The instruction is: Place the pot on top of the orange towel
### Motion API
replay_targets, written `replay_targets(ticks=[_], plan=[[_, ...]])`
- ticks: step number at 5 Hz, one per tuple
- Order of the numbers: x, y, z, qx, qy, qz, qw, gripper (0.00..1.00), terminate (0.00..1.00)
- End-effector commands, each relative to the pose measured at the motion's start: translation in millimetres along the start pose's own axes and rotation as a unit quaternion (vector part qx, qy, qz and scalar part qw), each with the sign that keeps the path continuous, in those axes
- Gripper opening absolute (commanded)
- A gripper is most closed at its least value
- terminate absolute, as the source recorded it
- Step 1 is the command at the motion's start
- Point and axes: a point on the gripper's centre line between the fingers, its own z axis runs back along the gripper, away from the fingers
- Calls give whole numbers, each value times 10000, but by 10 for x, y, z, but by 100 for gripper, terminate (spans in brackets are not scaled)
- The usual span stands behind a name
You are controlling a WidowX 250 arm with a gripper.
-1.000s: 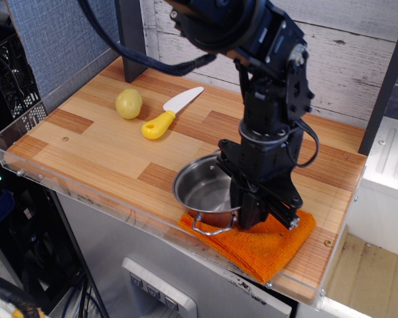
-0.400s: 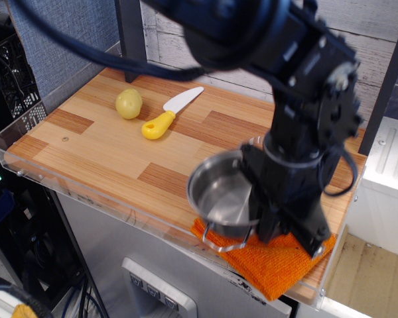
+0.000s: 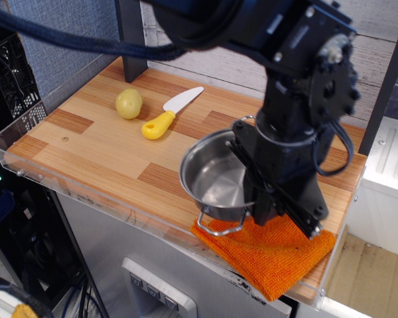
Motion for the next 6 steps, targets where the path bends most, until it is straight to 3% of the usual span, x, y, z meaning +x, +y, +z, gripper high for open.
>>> replay_targets(ticks=[1,3,5,6], plan=[[17,-119,-84,-226,-27,-209,9995,0,0],[-6,-255,-343,-378,135,-376,9985,0,0],[-38,-163,-415,-482,281,-370,9978,0,0],[1,-70,-287,-415,132,-132,9990,100,0]])
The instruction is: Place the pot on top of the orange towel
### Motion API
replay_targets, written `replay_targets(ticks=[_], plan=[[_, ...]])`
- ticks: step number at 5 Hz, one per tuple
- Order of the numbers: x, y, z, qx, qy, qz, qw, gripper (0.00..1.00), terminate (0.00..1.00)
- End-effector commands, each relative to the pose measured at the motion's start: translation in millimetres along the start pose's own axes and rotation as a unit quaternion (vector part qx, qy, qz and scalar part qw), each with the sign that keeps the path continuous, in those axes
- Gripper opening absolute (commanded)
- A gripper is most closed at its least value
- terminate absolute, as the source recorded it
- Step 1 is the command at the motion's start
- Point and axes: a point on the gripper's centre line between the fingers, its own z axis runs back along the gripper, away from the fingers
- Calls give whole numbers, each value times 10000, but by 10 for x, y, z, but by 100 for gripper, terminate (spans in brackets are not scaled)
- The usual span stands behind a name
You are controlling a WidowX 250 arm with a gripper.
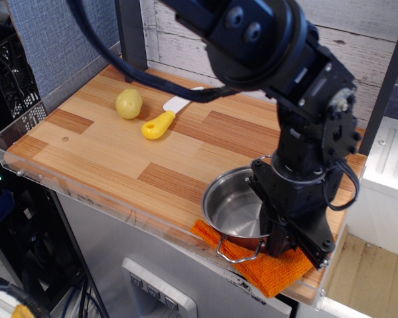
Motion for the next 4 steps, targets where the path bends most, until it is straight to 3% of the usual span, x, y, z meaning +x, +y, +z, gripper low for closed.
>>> replay_targets(ticks=[1,2,3,4], plan=[[-41,152,390,91,-492,253,9984,100,0],[-30,216,616,-12,-774,293,9966,100,0],[-63,388,993,-127,-1175,593,9912,100,0],[-297,824,1370,167,-1315,1693,9766,100,0]])
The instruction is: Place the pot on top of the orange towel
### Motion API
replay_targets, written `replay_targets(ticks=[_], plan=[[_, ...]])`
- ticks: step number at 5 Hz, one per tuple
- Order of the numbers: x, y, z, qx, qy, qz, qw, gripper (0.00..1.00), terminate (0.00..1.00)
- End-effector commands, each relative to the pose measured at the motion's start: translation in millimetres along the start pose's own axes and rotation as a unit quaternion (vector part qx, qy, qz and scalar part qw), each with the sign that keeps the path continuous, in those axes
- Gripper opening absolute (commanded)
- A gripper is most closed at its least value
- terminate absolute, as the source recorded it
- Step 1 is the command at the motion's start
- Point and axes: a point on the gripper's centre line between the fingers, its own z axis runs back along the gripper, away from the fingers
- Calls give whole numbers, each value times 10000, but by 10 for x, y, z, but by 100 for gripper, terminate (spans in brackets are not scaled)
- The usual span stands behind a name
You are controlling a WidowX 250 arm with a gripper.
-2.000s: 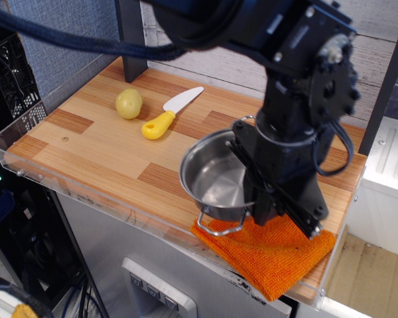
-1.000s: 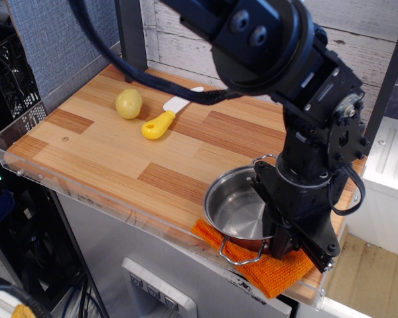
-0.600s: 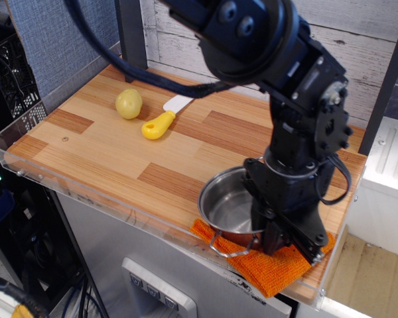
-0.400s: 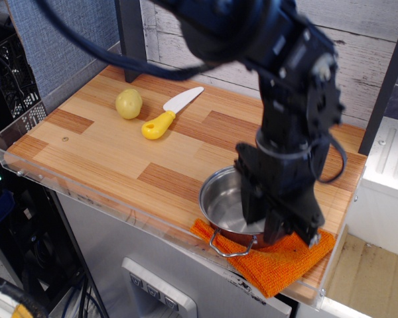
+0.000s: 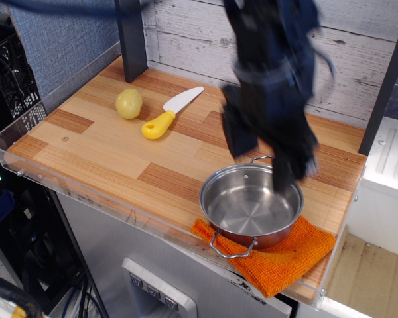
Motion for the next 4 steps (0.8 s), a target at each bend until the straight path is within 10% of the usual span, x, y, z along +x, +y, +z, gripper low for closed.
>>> replay_targets(ticks=[1,4], plan=[[-201,799,786,805,-430,1703,9812,100,0],[-98,1092,927,840,-314,2072,9742,100,0]])
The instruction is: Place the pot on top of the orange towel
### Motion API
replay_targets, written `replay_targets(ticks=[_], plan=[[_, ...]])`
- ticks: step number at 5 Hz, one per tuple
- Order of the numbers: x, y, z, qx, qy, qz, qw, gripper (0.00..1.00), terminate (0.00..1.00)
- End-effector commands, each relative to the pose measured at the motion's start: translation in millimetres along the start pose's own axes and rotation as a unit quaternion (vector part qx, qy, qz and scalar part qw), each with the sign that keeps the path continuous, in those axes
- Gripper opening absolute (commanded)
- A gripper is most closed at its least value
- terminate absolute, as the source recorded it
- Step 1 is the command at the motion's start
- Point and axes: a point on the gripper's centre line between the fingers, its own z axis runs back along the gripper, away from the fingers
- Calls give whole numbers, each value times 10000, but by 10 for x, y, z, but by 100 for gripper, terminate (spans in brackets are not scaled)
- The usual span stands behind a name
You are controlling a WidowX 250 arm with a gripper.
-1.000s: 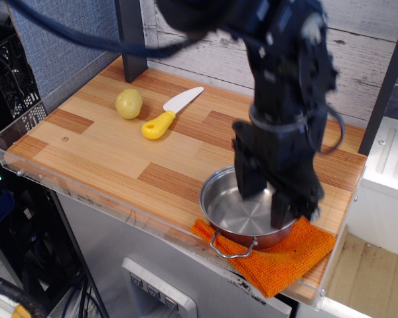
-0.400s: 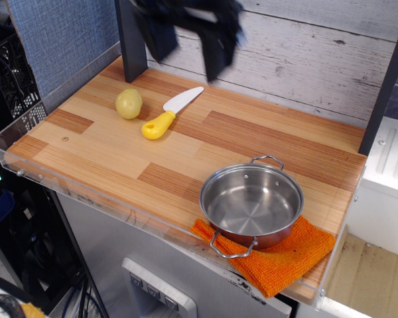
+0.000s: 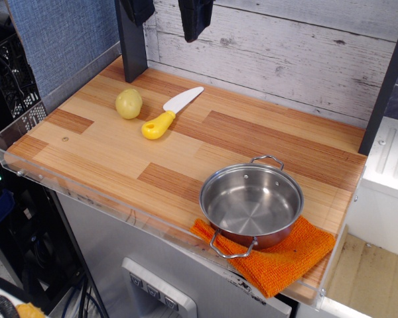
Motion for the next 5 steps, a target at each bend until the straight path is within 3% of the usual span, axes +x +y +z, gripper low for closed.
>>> replay_targets(ticks=[1,4,5], plan=[[-97,69,180,-6,-159,185,9997,100,0],[-84,47,151,-138,190,140,9996,100,0],[-96,72,153,-225,342,115,9991,100,100]])
